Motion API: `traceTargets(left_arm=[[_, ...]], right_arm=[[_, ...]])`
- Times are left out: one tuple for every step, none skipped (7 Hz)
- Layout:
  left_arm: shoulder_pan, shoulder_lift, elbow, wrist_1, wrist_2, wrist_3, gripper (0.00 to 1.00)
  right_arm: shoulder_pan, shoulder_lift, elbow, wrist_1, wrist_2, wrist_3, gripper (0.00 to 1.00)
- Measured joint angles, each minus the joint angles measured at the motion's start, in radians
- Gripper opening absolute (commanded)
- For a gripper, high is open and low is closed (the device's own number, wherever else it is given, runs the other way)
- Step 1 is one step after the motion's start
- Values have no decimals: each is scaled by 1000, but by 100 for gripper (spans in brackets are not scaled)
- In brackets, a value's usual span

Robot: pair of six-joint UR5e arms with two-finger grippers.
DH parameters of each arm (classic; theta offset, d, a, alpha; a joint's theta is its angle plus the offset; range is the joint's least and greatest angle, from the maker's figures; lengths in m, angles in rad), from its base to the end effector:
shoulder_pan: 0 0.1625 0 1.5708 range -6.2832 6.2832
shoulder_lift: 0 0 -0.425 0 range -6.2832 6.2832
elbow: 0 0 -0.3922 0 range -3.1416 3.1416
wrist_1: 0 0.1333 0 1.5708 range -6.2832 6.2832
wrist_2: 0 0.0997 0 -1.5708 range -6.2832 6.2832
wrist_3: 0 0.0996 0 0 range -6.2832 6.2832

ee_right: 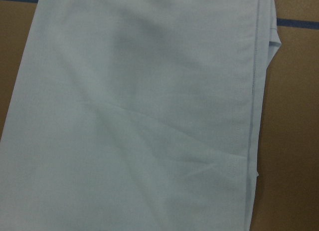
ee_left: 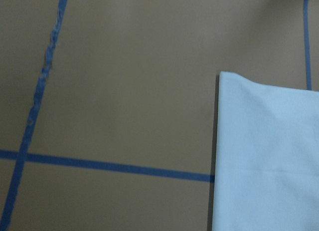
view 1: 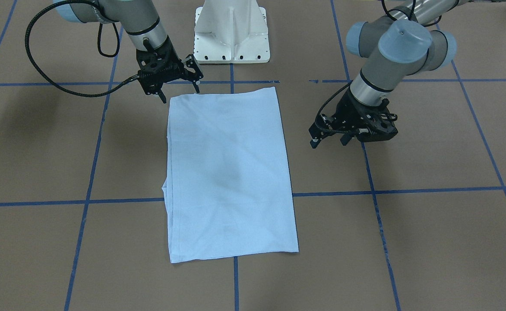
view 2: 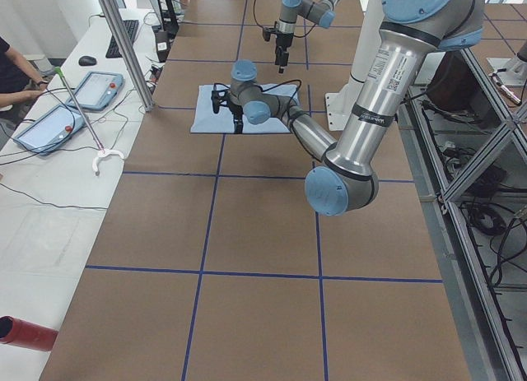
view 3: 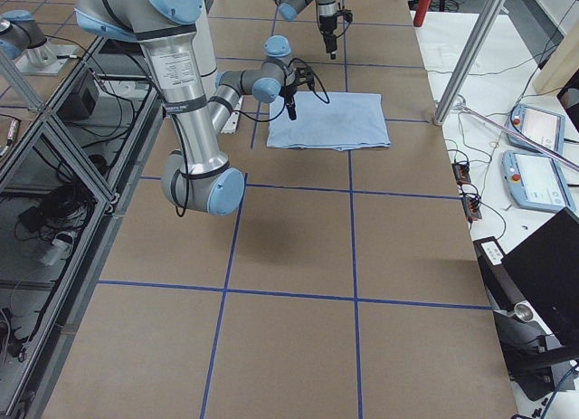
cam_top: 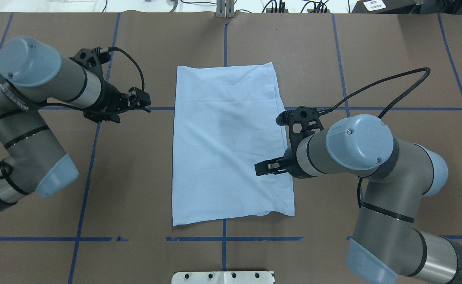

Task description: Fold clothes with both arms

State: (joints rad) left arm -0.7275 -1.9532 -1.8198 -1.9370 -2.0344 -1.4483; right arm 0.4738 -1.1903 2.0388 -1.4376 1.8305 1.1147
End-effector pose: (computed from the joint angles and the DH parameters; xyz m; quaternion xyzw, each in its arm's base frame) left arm 0.3921 -0.4680 0.2898 0.0082 0.5073 -0.1497 0.8486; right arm -0.4425 -0.3480 0.2334 0.1075 -0.4690 -0.0533 0.8750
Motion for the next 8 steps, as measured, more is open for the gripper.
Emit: traceTargets(left_arm=[[87, 25, -61, 5, 29, -162, 100], [196, 36, -93, 17, 90, -320, 98], [298, 33, -104, 51, 155, -436, 97], [382, 22, -103, 96, 211, -513, 97], [431, 11, -94, 126, 251, -547, 96], [456, 6, -84, 141, 275, -560, 93], [471, 4, -76, 147, 289, -564, 91], [483, 0, -69, 148, 303, -566, 89]], right_arm=[[15, 1, 2, 1, 24, 12, 100], [26, 2, 2, 2, 35, 31, 100], [30, 2, 3, 3, 38, 50, 100], [32, 3, 4, 4, 39, 66, 100], [32, 3, 4, 4, 38, 73, 100], [31, 4, 4, 5, 38, 76, 100], [31, 3, 4, 5, 37, 77, 100], [31, 3, 3, 4, 37, 77, 100]])
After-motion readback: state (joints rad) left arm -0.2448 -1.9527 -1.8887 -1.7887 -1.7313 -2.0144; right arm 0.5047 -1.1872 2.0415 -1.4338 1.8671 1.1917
